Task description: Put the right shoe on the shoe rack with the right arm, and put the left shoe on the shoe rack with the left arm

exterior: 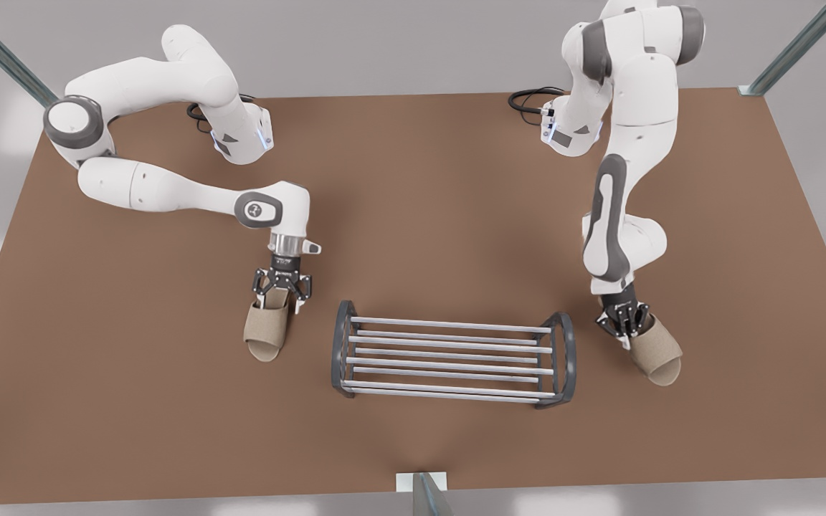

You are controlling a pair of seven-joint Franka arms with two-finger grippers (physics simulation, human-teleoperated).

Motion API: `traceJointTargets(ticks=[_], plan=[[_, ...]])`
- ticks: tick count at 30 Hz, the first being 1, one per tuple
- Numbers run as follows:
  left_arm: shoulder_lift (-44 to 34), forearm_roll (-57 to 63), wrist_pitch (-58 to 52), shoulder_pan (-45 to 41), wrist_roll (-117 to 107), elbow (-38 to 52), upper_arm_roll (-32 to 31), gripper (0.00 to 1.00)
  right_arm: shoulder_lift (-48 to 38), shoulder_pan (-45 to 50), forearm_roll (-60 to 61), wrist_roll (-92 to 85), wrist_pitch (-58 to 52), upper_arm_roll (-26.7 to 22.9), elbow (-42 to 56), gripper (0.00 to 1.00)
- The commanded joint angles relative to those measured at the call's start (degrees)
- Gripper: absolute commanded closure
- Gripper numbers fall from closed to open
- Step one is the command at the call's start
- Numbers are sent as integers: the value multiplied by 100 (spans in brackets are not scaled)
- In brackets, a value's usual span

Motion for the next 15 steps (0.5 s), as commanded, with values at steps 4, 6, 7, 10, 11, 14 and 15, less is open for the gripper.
traceJointTargets(ticks=[4,6,7,10,11,14,15], plan=[[-1231,-1,1925,-1,-2305,308,82,79,-3,60,-55,673,-11,-96,61,0],[-1415,-45,2286,-37,-2296,677,-31,79,-3,104,-64,673,-11,-114,105,0],[-1512,-54,2338,-37,-2296,844,-313,79,-3,148,-73,664,-2,-123,158,0],[-1565,-282,2620,-37,-2305,1336,-875,79,15,262,-108,646,-11,-184,272,0],[-1565,-458,2637,-37,-2305,1477,-1034,79,33,262,-108,646,-11,-184,281,0],[-1539,-739,2629,-54,-2305,1715,-1491,79,33,306,-160,611,-11,-184,352,0],[-1503,-818,2611,-37,-2305,1732,-1702,79,33,306,-169,611,-11,-184,360,0]])
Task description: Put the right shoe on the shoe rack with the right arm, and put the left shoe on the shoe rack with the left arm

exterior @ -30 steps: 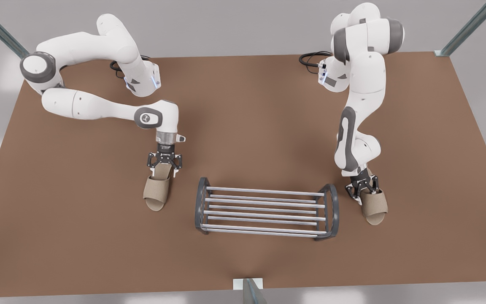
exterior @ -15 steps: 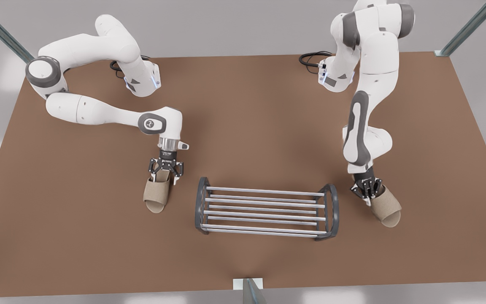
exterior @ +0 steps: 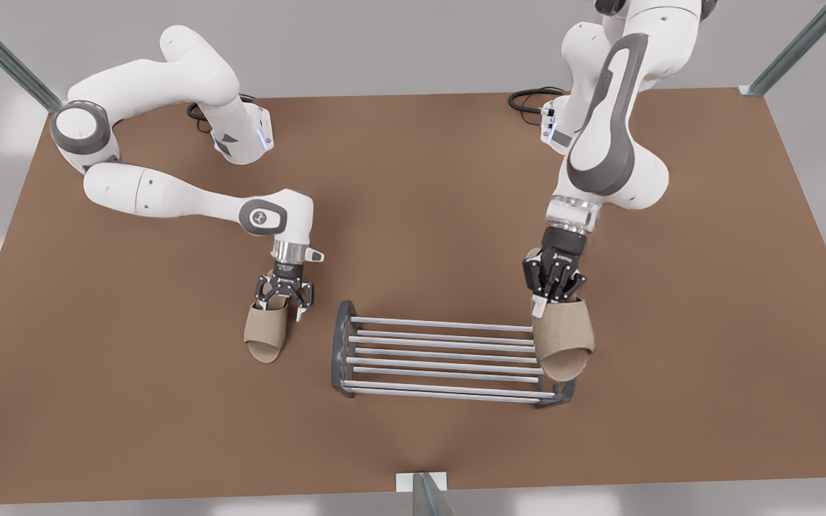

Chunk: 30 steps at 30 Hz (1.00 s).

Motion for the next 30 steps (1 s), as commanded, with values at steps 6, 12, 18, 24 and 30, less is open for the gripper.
traceJointTargets(ticks=[6,12,18,24,30], plan=[[855,-326,56,32,-2279,295,-336,79,-2,157,-62,237,1,-5,266,0],[1550,-414,21,85,-2278,673,-336,79,-2,254,-97,237,2,-76,416,0],[2007,-414,21,155,-2261,1051,-327,79,42,315,-132,263,37,-164,495,0],[2209,-405,29,252,-2261,1095,-318,79,42,324,-141,254,168,-172,574,0],[2192,-388,29,252,-2068,1095,-318,0,42,368,-158,228,256,-172,662,0]])
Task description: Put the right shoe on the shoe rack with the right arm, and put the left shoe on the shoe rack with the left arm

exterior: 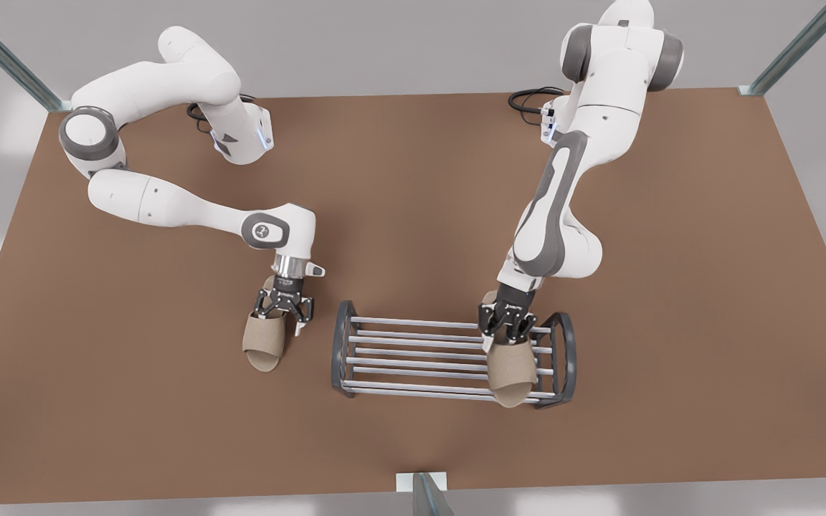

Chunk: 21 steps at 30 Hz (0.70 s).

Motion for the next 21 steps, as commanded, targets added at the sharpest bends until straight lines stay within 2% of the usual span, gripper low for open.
traceJointTargets(ticks=[1,3,7,9,12,17,19,21], plan=[[-8,24,-14,-1,-2068,2,1,0,-4,13,-11,29,62,3,7,0],[-8,33,-6,-9,-2068,2,1,0,-4,13,-28,29,98,3,42,0],[-122,33,47,-18,-2076,-138,1,0,-4,13,-28,29,106,3,43,13],[-289,33,109,-36,-2112,-279,1,0,4,13,-37,29,106,3,43,13],[-412,33,135,-80,-2120,-411,1,0,4,13,-37,20,106,3,43,22],[-1036,59,671,-177,-2103,-806,19,0,4,13,-63,-67,106,3,43,22],[-1238,103,768,-194,-2033,-666,19,0,-4,13,-72,-76,106,12,43,27],[-1212,16,820,-141,-1743,63,115,0,4,4,-72,-76,106,12,34,34]])
